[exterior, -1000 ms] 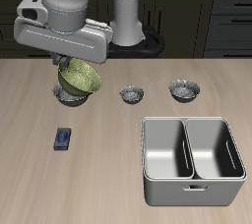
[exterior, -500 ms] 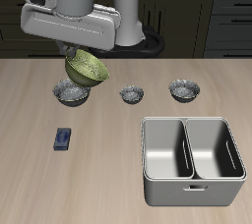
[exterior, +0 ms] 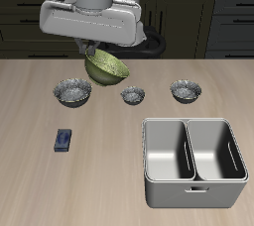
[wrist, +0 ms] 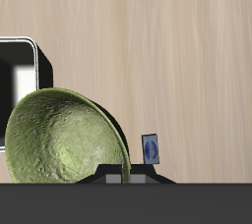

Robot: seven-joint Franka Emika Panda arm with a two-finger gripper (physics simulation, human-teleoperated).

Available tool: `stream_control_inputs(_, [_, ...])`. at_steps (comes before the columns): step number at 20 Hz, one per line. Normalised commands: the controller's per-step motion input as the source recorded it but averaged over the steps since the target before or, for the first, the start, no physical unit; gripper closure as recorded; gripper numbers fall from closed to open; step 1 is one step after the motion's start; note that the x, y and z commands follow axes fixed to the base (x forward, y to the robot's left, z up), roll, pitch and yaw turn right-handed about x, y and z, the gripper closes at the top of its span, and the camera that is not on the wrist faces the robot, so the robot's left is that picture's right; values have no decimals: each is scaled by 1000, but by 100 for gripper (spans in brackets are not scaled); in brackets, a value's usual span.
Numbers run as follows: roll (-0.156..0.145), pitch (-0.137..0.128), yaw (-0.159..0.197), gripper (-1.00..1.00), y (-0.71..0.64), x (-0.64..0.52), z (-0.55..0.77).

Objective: Place the green bowl in the right side of the drainer

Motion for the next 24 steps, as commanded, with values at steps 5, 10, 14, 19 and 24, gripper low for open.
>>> stream_control_inputs(5, [30, -28, 5, 100, 261, 95, 165])
stream_control_inputs(10, [28, -3, 6, 100, 357, 129, 55])
stream_control_inputs(14, [21, 11, 6, 100, 347, 147, -22])
stream_control_inputs(19, [38, 21, -2, 100, 438, 150, -66])
stream_control_inputs(24, [30, 14, -4, 100, 430, 100, -76])
